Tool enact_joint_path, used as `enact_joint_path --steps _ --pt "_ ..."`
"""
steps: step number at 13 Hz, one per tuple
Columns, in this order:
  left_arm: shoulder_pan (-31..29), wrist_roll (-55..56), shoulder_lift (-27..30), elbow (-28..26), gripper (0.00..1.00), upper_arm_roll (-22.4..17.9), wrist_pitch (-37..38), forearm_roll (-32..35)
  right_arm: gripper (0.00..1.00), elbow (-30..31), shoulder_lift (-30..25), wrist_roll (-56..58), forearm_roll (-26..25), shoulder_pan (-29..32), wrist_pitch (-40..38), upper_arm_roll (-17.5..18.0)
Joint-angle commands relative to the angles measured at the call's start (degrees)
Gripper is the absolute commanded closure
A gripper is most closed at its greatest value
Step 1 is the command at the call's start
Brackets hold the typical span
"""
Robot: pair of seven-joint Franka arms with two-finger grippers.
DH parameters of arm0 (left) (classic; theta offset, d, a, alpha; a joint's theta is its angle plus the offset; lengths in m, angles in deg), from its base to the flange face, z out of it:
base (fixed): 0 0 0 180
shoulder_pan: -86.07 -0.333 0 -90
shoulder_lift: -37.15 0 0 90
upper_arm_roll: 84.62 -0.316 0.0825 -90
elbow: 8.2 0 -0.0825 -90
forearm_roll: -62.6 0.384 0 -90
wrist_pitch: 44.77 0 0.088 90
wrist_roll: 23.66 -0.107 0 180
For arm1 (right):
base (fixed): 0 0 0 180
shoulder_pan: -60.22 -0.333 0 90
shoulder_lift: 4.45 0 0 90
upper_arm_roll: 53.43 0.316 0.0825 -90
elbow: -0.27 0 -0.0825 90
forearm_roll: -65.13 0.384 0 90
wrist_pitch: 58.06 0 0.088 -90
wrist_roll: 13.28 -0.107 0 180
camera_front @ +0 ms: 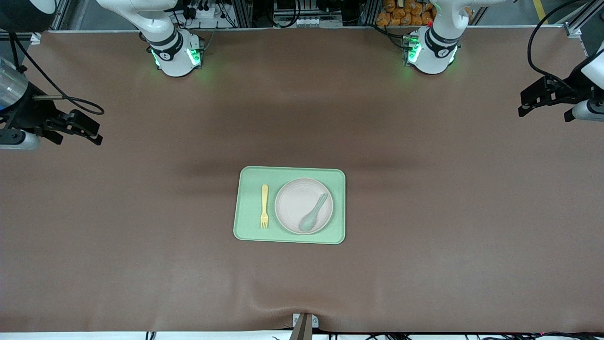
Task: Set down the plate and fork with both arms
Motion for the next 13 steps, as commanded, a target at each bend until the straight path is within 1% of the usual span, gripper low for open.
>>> enact_joint_path --steps 1,3,4,9,10,11,13 --pt "-1.7 -1.1 -0.1 0.0 0.00 0.1 -0.3 -1.4 0.00 -3.6 0.9 0.5 -1.1 0.0 -2.6 -0.2" --pt "-1.6 -0.4 -0.2 0.0 0.00 0.1 -0.4 -1.1 0.00 -4.2 1.1 1.4 -4.7 0.1 -2.6 -0.4" --pt "-1.5 -0.1 -0.2 -0.1 0.00 0.2 -0.6 -1.1 0.00 -4.6 1.0 4.4 -5.2 -0.1 -2.7 -0.5" --pt "-1.7 -0.1 -0.2 -0.1 0.00 0.2 -0.7 -1.4 0.00 -5.2 1.7 4.6 -4.6 -0.2 -2.3 -0.8" --pt "-1.6 -0.1 -0.2 -0.1 0.00 0.2 -0.7 -1.4 0.00 -6.3 1.7 4.8 -4.3 -0.2 -2.9 -1.0" --pt "-1.5 -0.1 -0.2 -0.1 0.00 0.2 -0.7 -1.4 0.00 -6.4 1.7 5.0 -3.2 -0.3 -2.9 -1.6" --pt "-1.6 -0.1 -0.1 -0.1 0.00 0.3 -0.6 -1.5 0.00 -6.9 1.6 4.9 -2.9 -1.4 -3.1 -2.0"
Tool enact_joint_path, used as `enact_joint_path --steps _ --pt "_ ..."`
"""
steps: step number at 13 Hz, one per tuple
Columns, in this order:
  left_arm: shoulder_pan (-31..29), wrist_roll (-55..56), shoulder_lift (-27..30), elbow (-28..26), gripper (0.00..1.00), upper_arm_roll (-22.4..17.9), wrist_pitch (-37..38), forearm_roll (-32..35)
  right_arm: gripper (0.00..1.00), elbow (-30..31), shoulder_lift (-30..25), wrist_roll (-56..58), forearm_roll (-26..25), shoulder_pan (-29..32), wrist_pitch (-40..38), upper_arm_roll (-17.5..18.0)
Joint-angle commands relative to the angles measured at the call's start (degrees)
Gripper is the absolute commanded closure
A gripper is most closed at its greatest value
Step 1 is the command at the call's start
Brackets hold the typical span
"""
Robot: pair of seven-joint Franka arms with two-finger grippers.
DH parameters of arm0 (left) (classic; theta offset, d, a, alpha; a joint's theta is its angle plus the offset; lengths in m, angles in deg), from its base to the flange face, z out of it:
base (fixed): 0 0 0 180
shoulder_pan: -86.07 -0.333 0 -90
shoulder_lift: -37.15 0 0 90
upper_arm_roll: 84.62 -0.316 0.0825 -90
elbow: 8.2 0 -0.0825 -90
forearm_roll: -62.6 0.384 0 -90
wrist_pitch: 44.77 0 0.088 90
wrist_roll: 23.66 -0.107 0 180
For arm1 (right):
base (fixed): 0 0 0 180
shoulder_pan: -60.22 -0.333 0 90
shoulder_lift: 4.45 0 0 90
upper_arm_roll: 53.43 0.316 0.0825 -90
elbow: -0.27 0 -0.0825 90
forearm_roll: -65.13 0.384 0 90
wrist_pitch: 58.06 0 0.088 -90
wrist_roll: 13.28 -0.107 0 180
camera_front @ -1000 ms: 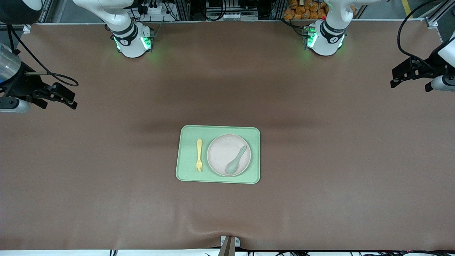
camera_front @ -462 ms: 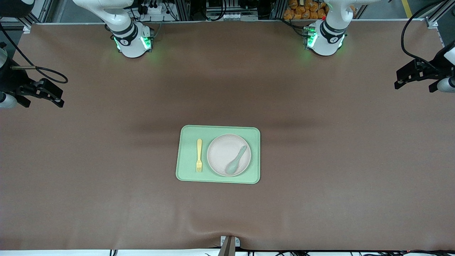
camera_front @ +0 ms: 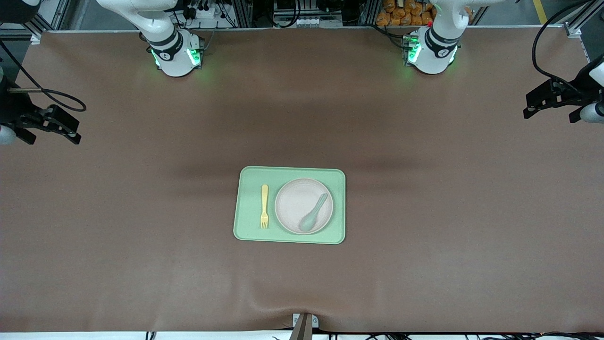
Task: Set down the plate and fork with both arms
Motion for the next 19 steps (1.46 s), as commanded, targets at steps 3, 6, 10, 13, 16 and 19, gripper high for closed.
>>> enact_joint_path --steps 3,6,10,13,16,19 --pt "-0.4 -0.1 0.2 0.0 0.00 0.2 -0.4 -1.4 0.00 -2.2 0.6 0.4 0.8 -1.2 -2.6 -0.9" --pt "-0.4 -0.1 0.2 -0.1 0.00 0.2 -0.4 -1.4 0.00 -2.2 0.5 0.4 0.8 -0.9 -3.1 -0.8" --pt "-0.4 -0.1 0.2 -0.2 0.00 0.2 -0.4 -1.4 0.00 -2.2 0.5 0.5 0.9 -0.7 -3.2 -0.7" --pt "-0.4 -0.1 0.3 -0.3 0.00 0.2 -0.4 -1.4 0.00 -2.2 0.5 0.5 0.9 -0.7 -3.2 -0.7" --pt "-0.4 -0.1 0.3 -0.3 0.00 0.2 -0.3 -1.4 0.00 -2.2 0.5 0.5 0.9 -0.2 -3.4 -0.7" --pt "-0.4 -0.1 0.3 -0.3 0.00 0.2 -0.3 -1.4 0.00 -2.1 0.4 0.4 1.9 -0.1 -3.3 -0.7"
